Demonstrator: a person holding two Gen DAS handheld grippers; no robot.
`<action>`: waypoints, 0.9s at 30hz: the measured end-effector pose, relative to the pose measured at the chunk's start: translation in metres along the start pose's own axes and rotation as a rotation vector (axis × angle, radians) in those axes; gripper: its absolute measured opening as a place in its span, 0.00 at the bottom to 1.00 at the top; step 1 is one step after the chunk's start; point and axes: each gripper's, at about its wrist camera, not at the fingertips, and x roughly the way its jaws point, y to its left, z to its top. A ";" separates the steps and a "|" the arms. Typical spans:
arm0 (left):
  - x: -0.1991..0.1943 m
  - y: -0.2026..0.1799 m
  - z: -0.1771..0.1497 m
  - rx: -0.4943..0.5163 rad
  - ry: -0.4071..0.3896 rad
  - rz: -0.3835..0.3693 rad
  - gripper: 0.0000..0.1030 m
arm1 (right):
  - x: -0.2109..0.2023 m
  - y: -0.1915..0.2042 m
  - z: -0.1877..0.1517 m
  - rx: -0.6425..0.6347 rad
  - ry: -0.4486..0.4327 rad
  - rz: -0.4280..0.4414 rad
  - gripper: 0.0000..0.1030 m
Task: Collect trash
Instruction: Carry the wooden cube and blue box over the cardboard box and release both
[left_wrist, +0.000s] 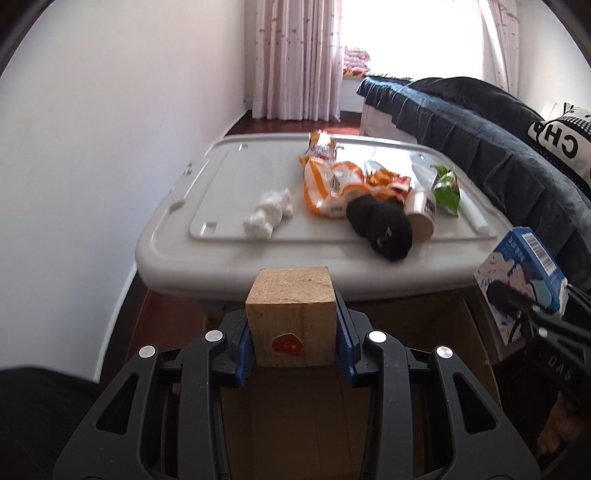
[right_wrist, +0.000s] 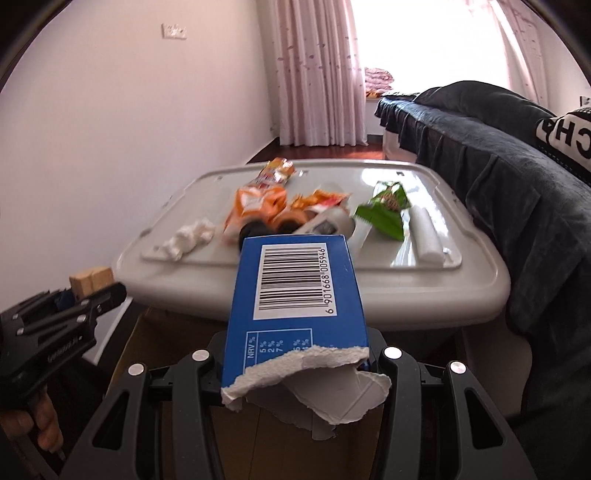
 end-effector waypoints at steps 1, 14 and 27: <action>0.000 0.001 -0.007 -0.005 0.020 0.004 0.34 | 0.000 0.003 -0.005 -0.005 0.012 0.004 0.46; 0.068 0.008 -0.060 -0.021 0.265 0.071 0.34 | 0.038 0.014 -0.047 -0.006 0.189 -0.006 0.46; 0.083 0.010 -0.066 -0.028 0.318 0.066 0.34 | 0.047 0.017 -0.057 -0.005 0.237 0.001 0.46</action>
